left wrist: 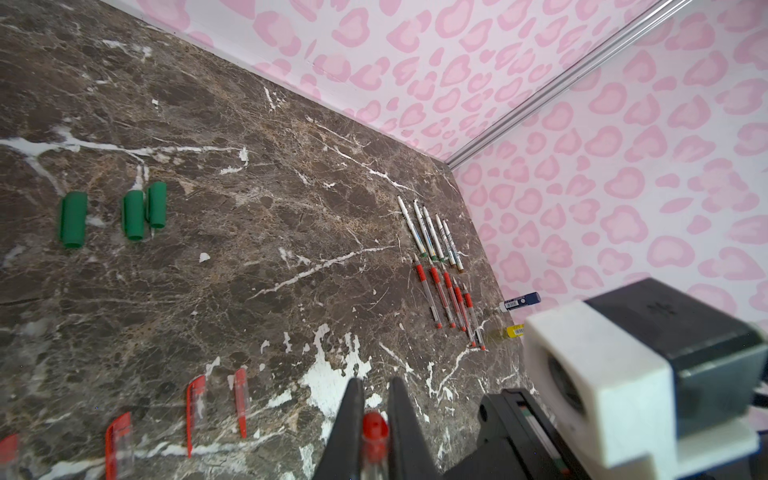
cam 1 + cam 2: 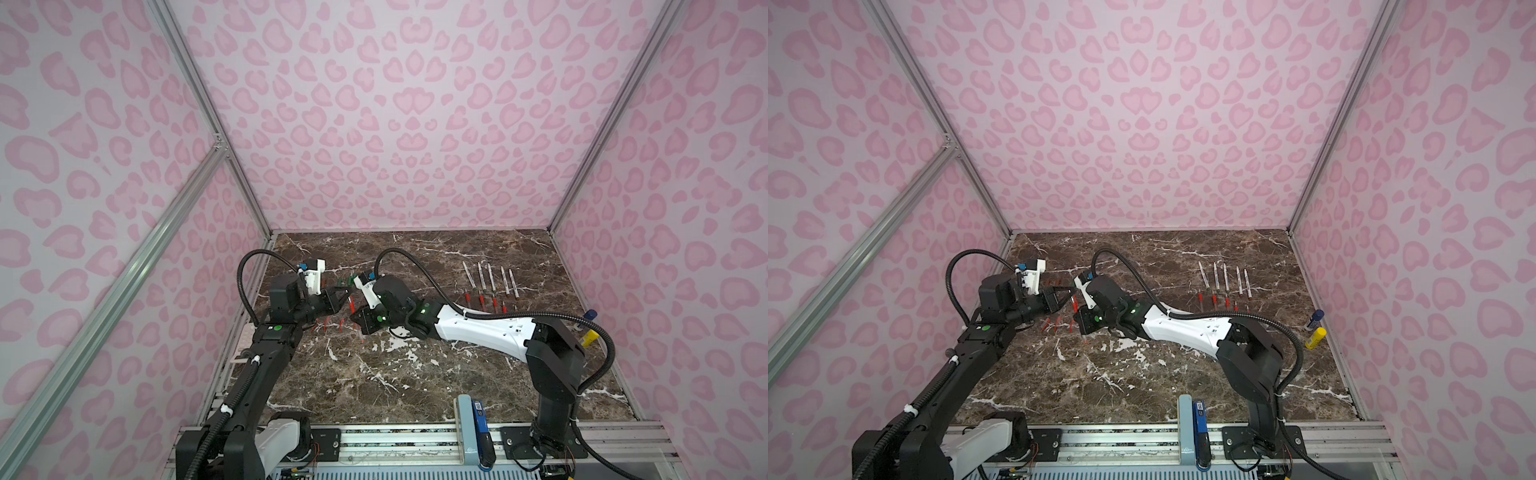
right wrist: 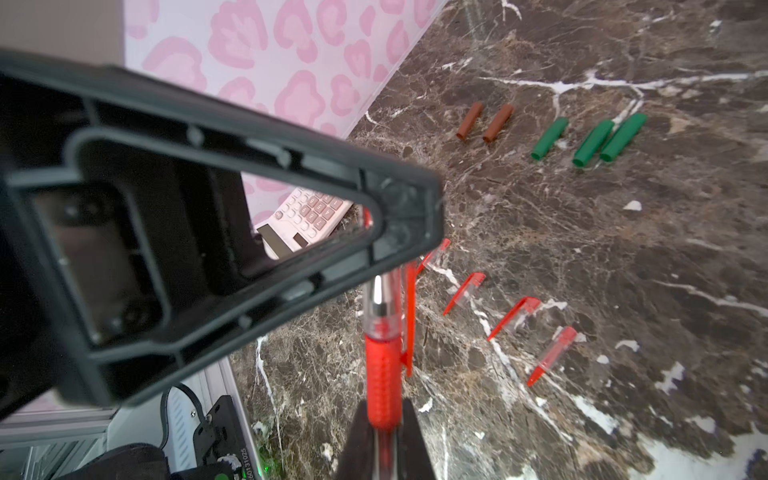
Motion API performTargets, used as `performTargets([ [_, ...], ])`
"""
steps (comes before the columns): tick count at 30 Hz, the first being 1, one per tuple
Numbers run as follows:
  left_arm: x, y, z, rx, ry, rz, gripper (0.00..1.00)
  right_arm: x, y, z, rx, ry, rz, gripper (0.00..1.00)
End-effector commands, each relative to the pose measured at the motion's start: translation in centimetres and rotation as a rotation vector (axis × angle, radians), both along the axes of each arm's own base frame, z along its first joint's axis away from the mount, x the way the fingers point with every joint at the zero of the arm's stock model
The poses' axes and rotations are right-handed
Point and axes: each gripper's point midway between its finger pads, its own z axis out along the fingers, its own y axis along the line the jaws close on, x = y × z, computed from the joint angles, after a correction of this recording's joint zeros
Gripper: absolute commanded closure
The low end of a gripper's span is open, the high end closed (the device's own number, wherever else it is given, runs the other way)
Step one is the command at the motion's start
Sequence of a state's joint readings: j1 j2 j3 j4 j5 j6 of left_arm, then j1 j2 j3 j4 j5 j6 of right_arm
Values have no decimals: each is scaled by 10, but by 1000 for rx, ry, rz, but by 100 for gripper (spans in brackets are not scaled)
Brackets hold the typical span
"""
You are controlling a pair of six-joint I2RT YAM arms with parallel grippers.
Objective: Open the pen caps
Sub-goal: 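Close the left gripper on the red cap while the right gripper holds the pen, then pull the pen away with the right gripper while the left gripper holds the cap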
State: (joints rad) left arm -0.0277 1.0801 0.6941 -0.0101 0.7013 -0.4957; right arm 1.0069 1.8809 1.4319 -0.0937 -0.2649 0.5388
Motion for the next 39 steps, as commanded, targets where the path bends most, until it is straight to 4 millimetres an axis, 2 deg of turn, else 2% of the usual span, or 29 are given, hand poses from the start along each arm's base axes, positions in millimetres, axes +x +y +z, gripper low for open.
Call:
performTargets([
  [1, 3, 2, 13, 19, -56, 5, 97, -3, -5, -13, -5, 22, -10, 100],
  [6, 10, 12, 21, 8, -49, 41, 97, -24, -19, -46, -63, 78, 9, 100],
  [9, 14, 15, 30, 9, -72, 55, 97, -37, -28, -60, -68, 94, 15, 100],
  [11, 18, 14, 28, -1, -63, 51, 97, -40, -37, -68, -94, 104, 8, 100],
  [17, 33, 11, 22, -24, 12, 45, 97, -34, -59, -62, -108, 77, -28, 100],
  [22, 36, 11, 20, -13, 29, 42, 97, -36, -76, -63, -113, 75, -62, 100],
  [25, 32, 5, 2, 18, 50, 33, 97, -31, -95, -62, -114, 79, -103, 100],
  [34, 13, -32, -70, 212, 200, -92, 97, -12, -179, -43, -153, 61, -310, 100],
  [39, 12, -52, -101, 241, 289, -139, 97, -11, -212, -32, -150, 35, -379, 100],
])
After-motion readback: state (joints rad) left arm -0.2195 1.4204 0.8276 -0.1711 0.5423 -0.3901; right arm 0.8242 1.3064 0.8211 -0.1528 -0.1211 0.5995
